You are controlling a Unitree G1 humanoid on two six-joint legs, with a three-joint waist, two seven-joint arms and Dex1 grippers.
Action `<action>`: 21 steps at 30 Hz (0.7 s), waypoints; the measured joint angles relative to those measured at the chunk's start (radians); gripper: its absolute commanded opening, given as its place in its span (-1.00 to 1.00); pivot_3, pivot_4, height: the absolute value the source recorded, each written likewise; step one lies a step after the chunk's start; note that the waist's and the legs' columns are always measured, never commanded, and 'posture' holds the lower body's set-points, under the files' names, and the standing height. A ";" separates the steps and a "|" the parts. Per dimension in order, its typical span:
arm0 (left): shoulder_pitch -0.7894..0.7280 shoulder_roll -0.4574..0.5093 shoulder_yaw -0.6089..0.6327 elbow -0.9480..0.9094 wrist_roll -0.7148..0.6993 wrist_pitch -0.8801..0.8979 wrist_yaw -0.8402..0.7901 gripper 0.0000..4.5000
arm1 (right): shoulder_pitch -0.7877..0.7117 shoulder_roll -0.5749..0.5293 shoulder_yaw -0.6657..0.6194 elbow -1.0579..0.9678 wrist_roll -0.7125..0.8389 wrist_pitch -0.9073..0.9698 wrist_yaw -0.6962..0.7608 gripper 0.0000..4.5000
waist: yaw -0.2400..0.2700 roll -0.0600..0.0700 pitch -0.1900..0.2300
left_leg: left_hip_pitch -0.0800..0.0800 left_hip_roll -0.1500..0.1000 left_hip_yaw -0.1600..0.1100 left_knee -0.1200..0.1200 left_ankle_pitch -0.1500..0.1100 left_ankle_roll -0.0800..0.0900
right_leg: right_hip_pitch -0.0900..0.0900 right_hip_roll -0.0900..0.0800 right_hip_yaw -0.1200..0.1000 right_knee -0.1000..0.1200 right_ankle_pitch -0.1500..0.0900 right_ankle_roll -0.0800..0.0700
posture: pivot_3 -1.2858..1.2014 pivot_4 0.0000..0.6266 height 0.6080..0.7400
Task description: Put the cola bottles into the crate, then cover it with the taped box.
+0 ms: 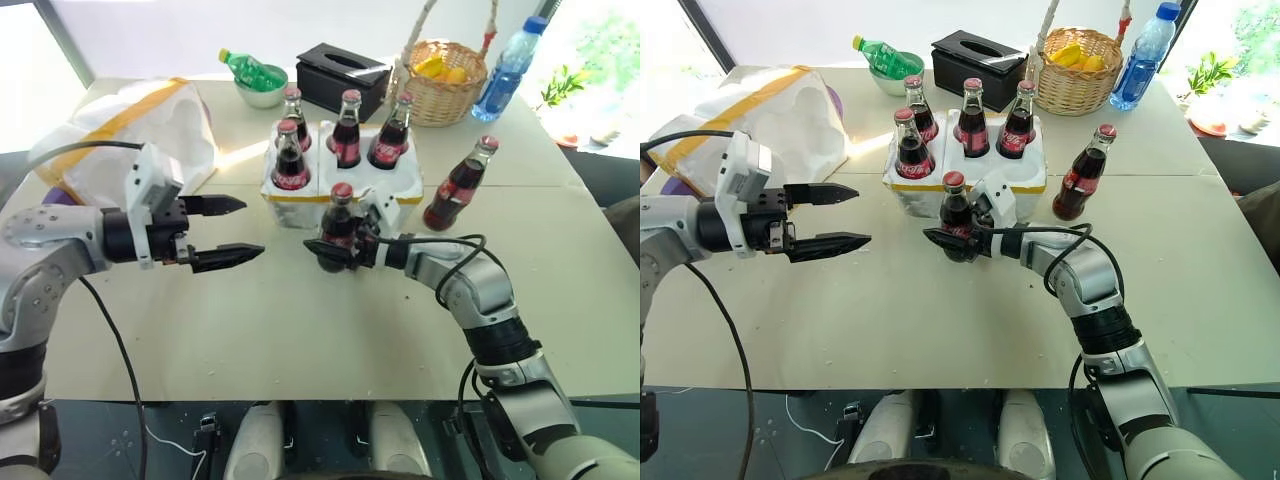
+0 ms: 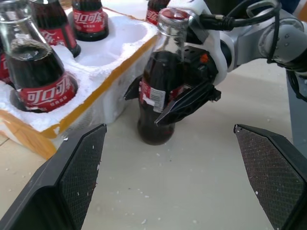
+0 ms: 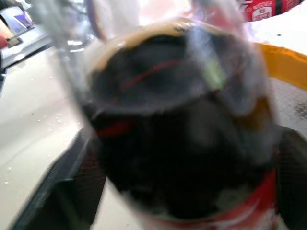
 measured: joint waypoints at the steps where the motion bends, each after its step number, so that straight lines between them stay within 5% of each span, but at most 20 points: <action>1: -0.001 0.000 0.000 0.000 0.000 0.000 0.002 1.00 | 0.001 -0.001 -0.008 -0.005 0.008 0.013 0.001 0.26 | -0.001 0.000 0.000 | 0.000 0.000 0.000 -0.001 0.000 0.000 | 0.000 0.000 0.000 0.000 0.000 0.000 | 0.03 -0.52 1.00; 5: -0.001 0.000 0.001 0.002 -0.001 -0.005 0.018 1.00 | -0.003 -0.039 -0.088 -0.130 0.141 0.135 0.025 0.26 | 0.001 0.001 0.001 | -0.001 0.000 0.000 -0.005 0.001 -0.002 | -0.003 0.000 0.000 0.000 0.000 0.000 | 0.03 -0.52 1.00; 9: -0.023 -0.016 0.001 0.022 -0.001 -0.021 0.043 1.00 | -0.176 -0.061 -0.178 -0.171 0.210 0.185 -0.011 0.26 | -0.005 0.001 0.001 | -0.001 -0.001 0.001 -0.006 0.002 -0.004 | -0.004 0.000 0.000 0.000 0.000 0.000 | 0.03 -0.52 1.00; 13: -0.041 -0.029 0.000 0.041 0.001 -0.037 0.064 1.00 | -0.331 -0.045 -0.174 -0.083 0.119 0.128 -0.085 0.26 | -0.017 0.001 0.000 | 0.000 -0.001 0.001 -0.006 0.002 -0.004 | -0.004 0.000 0.000 0.000 0.000 0.000 | 0.03 -0.52 1.00; 21: -0.050 -0.048 -0.003 0.050 0.001 -0.049 0.090 1.00 | -0.370 0.067 -0.079 0.280 -0.122 -0.024 -0.181 0.26 | -0.019 0.001 0.001 | -0.002 -0.001 0.002 -0.009 0.002 -0.004 | -0.006 0.000 0.000 0.001 0.000 0.000 | 0.03 -0.52 1.00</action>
